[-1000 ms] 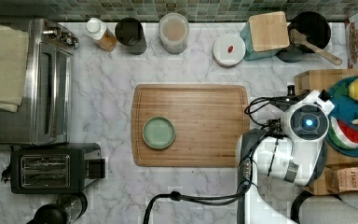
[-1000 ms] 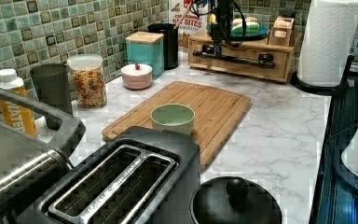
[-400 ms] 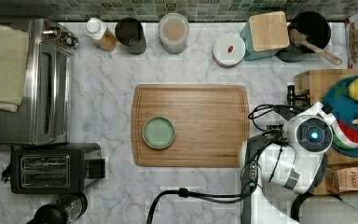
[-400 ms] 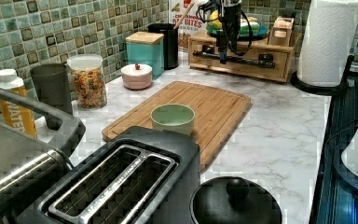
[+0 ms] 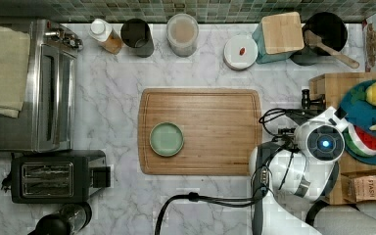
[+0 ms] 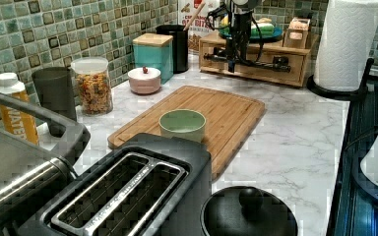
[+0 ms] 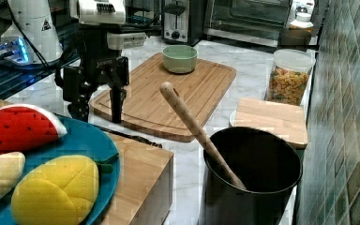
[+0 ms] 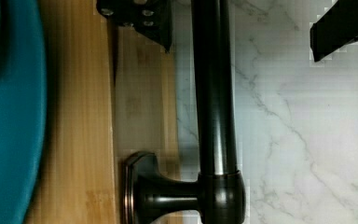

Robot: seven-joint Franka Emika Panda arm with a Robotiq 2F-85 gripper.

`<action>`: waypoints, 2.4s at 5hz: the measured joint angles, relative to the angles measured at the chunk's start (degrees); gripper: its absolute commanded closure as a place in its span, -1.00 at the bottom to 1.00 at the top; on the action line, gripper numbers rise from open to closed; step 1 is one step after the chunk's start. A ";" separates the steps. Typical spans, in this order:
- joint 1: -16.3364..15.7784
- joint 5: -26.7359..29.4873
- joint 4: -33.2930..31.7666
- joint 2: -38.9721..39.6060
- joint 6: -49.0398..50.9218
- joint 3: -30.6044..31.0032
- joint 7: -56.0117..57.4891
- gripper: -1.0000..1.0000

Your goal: Open the drawer.

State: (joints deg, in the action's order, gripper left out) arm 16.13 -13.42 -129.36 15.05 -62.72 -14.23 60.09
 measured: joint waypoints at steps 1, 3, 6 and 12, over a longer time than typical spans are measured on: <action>0.07 2.99 -0.45 1.27 -0.78 -0.23 0.11 -1.00; 0.13 2.08 -1.79 3.25 -5.09 -0.59 0.06 -1.00; 1.58 2.22 -2.13 2.64 -3.86 0.94 2.57 -1.00; -5.36 7.22 -9.06 -3.77 1.23 10.73 -14.83 -1.00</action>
State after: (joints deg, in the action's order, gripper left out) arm 10.76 -6.20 -138.43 11.28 -61.49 -3.50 45.27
